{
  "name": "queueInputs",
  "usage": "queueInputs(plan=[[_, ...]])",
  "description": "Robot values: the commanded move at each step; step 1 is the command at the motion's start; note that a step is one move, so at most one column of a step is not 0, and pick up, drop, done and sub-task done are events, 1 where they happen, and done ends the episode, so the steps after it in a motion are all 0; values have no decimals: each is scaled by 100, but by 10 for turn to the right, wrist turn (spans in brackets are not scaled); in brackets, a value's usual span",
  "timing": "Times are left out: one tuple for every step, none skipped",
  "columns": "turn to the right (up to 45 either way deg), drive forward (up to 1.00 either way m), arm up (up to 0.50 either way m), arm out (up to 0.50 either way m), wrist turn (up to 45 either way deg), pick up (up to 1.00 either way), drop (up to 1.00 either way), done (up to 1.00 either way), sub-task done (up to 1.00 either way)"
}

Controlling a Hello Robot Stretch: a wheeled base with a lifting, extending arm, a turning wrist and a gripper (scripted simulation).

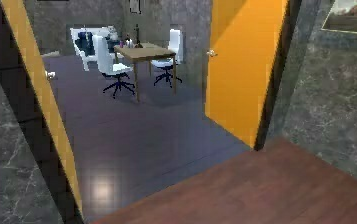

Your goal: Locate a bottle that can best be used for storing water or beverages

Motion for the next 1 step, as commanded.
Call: queueInputs(plan=[[-300, 0, 0, 0, 0, 0, 0, 0, 0]])
